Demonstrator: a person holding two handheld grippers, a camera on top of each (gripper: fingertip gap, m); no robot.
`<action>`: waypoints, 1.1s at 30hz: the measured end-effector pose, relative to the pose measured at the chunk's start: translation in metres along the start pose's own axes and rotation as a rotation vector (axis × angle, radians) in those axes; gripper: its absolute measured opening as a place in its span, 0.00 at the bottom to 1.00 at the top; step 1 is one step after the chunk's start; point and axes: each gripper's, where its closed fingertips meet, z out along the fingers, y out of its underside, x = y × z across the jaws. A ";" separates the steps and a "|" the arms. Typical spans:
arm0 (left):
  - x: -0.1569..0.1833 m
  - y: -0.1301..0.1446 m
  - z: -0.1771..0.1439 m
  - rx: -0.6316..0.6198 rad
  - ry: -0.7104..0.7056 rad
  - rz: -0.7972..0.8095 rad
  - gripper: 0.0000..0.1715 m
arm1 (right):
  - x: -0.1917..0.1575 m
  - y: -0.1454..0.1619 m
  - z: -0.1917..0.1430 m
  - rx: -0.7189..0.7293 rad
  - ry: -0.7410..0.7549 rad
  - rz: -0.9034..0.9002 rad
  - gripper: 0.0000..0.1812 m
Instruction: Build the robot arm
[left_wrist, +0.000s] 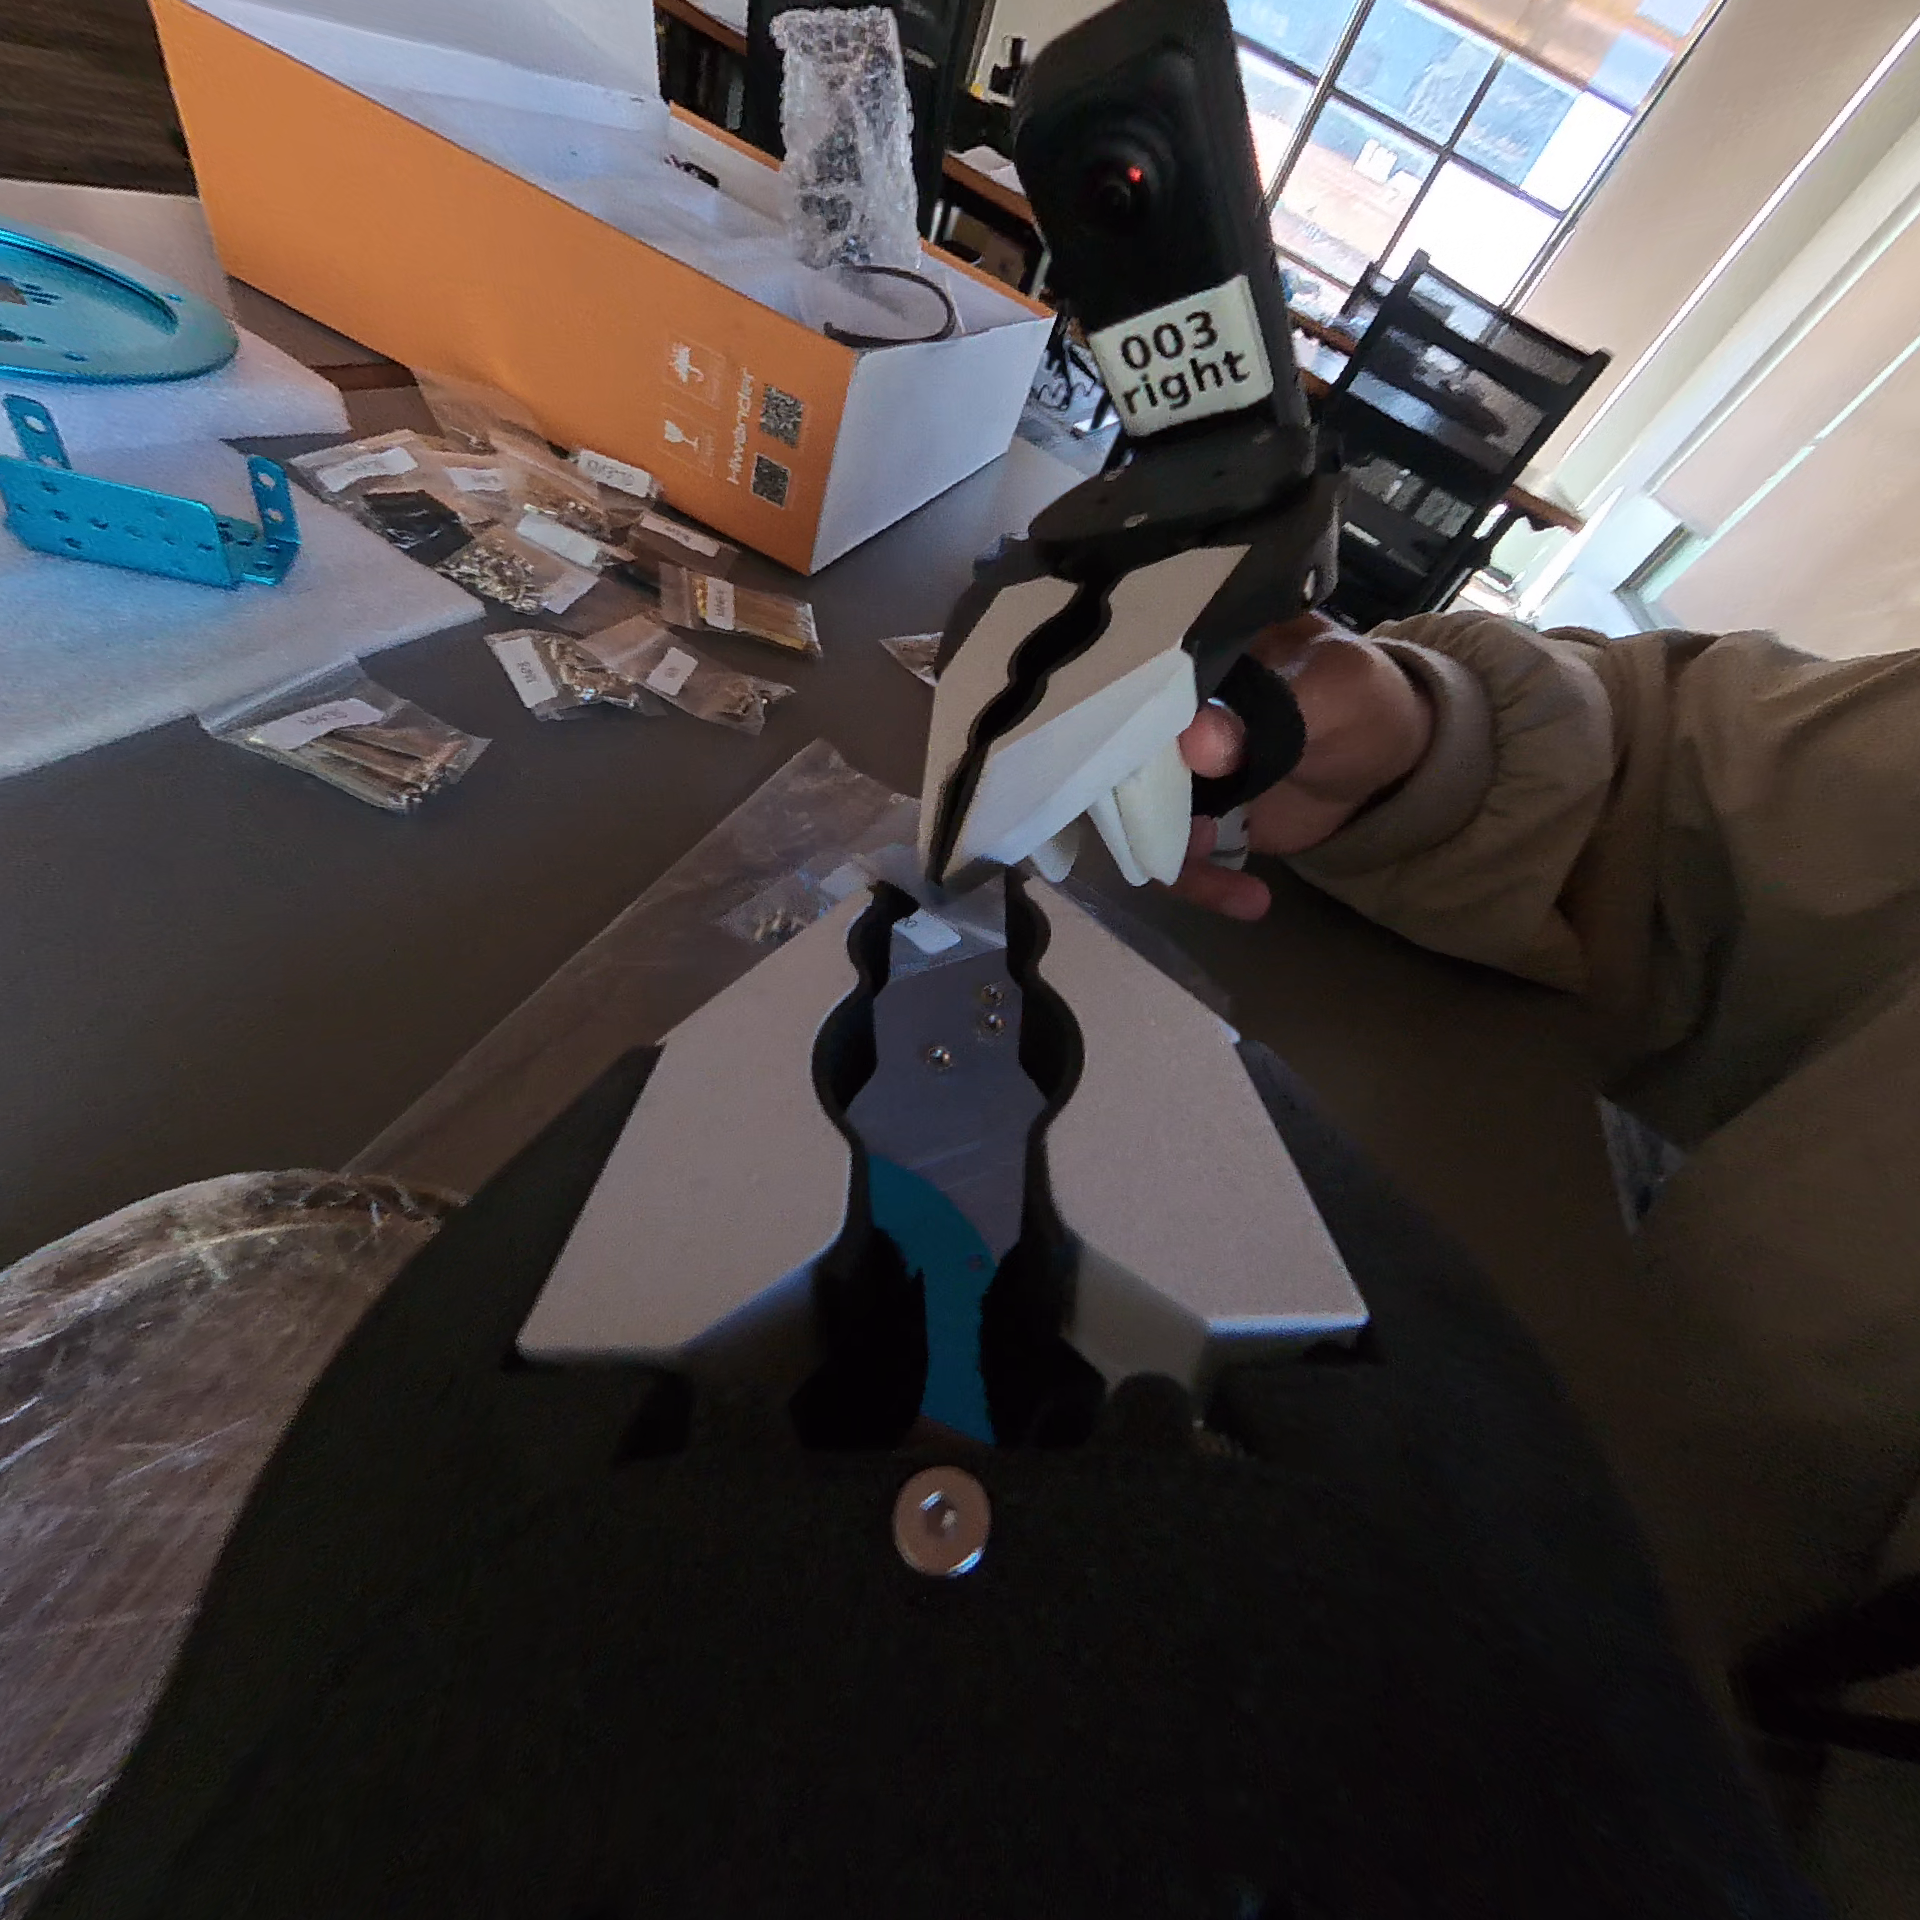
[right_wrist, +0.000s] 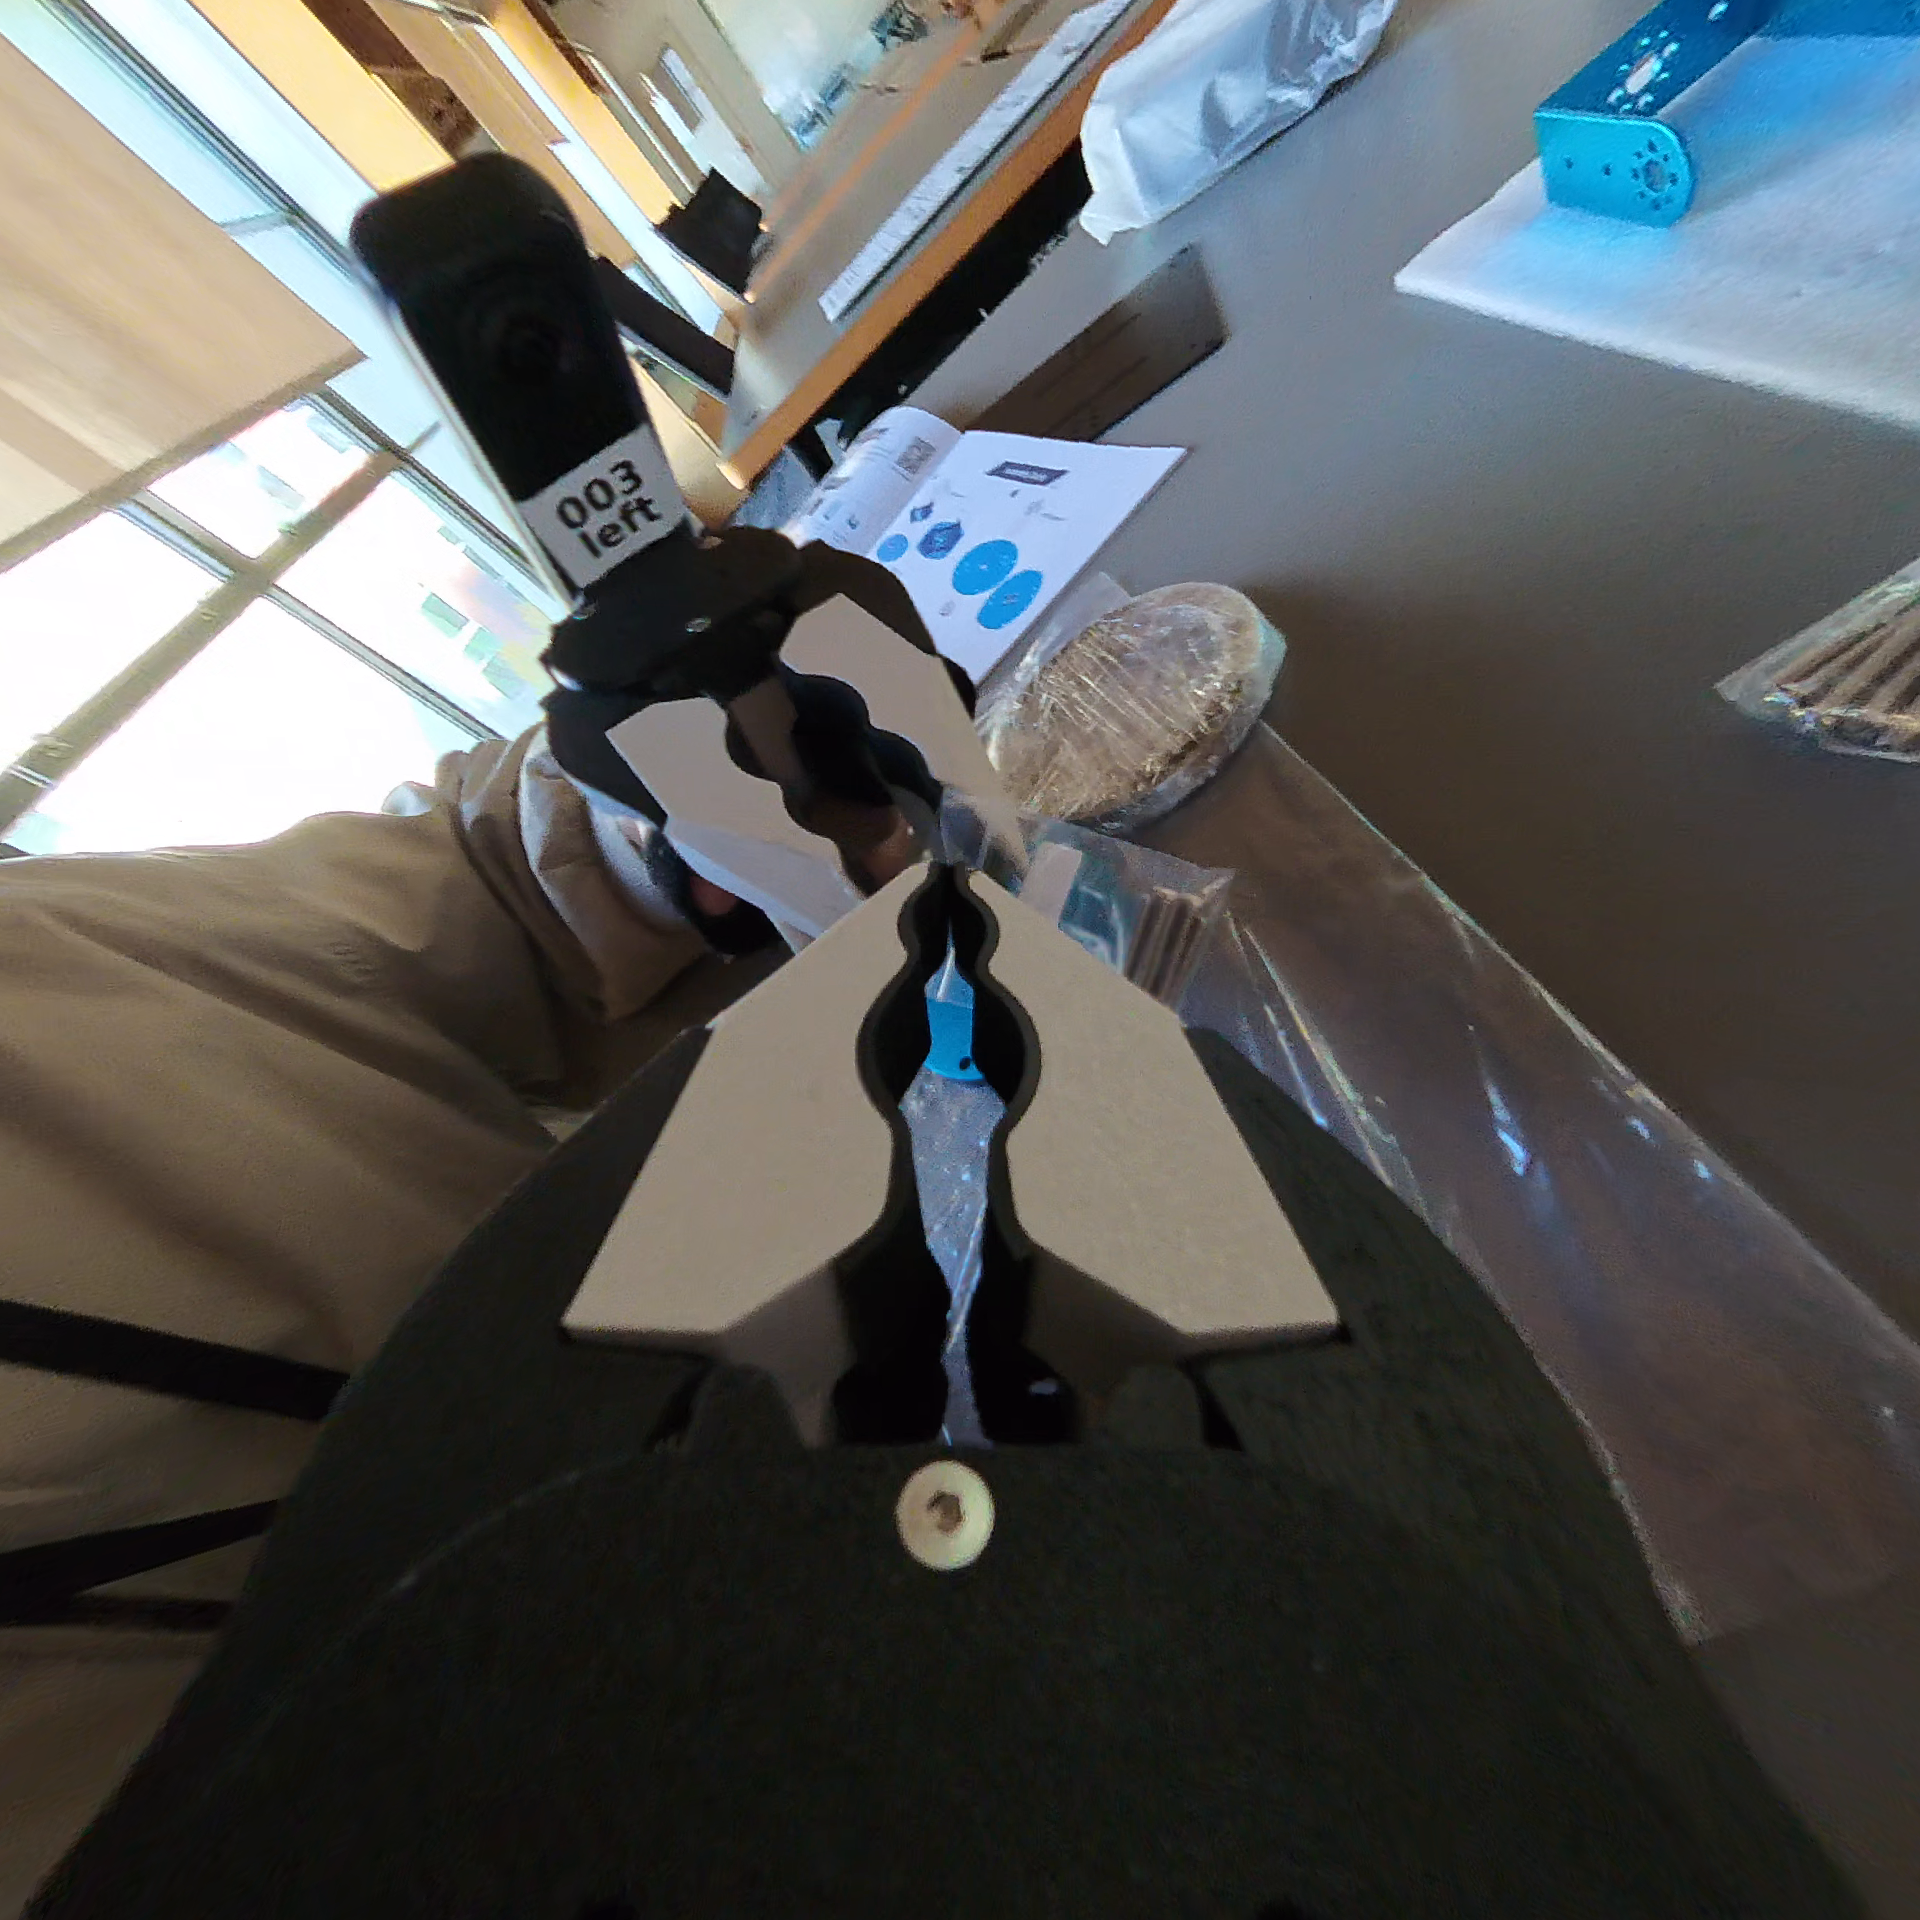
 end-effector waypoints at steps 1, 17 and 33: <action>0.001 0.000 0.000 0.004 0.015 -0.012 0.12 | -0.001 0.000 0.000 0.005 -0.014 -0.004 0.00; 0.003 -0.005 -0.007 0.055 0.062 -0.044 0.00 | -0.002 -0.006 -0.003 0.043 0.075 -0.176 0.00; -0.016 0.006 -0.007 -0.040 -0.102 0.007 0.00 | 0.019 -0.001 -0.002 -0.036 0.285 -0.273 0.00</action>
